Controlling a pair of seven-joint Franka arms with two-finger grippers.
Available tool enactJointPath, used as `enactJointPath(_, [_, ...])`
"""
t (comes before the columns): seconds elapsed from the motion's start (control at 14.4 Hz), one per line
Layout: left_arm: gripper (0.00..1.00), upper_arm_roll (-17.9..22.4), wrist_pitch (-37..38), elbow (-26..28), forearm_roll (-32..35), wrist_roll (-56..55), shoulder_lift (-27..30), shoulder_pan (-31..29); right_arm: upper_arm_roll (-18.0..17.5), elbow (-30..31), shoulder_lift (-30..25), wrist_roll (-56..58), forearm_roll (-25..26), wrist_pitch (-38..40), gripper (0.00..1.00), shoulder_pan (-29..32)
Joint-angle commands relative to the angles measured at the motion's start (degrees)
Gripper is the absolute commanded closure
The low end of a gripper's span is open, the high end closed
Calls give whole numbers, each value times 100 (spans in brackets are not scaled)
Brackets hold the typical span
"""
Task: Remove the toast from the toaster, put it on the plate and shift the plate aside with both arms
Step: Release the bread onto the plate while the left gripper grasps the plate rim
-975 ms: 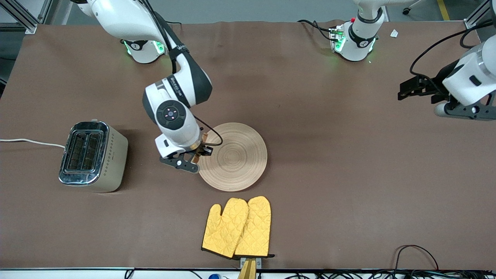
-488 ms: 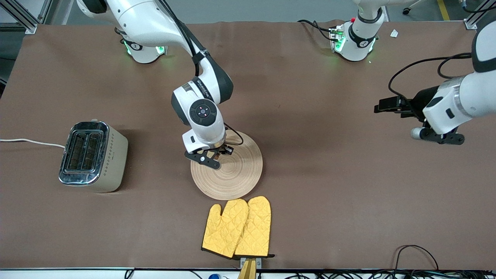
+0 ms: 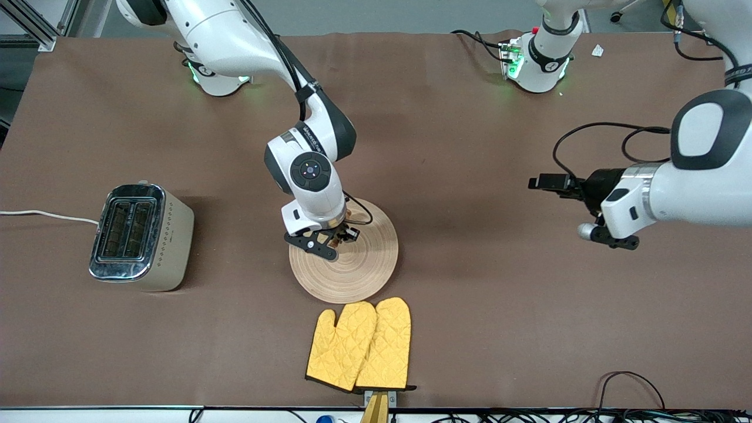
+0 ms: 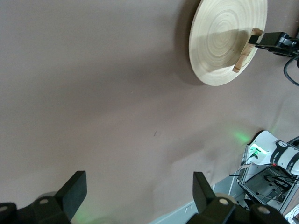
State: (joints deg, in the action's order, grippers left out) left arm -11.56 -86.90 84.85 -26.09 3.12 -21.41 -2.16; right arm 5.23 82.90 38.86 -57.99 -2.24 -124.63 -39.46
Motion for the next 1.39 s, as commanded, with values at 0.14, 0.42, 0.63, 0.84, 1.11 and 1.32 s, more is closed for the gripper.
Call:
enactJointPath(0.14, [1,-539,-1886,1233,-291,416,85,49,83,-177,-264,620,-109,79,0,184])
enactJointPath(0.42, [18,-1040,-3067,1447,-949,759,-643,57,75,-152,-896,1699,-118,807,0,1027])
enactJointPath(0.63, [26,-1418,-3867,1438,-1074,1066,-1241,66,75,-65,-1336,2229,-118,1186,0,1607])
enactJointPath(0.84, [32,-1735,-4693,1307,-1223,1348,-1812,75,84,147,-1802,2834,-66,1458,0,2222])
enactJointPath(1.11, [41,-1894,-5353,894,-1354,1463,-2472,355,93,971,-2838,3687,-57,1705,0,2732])
enactJointPath(1.32, [48,-1885,-5574,499,-1557,1463,-2920,663,93,1482,-3603,4679,-48,1845,0,3180])
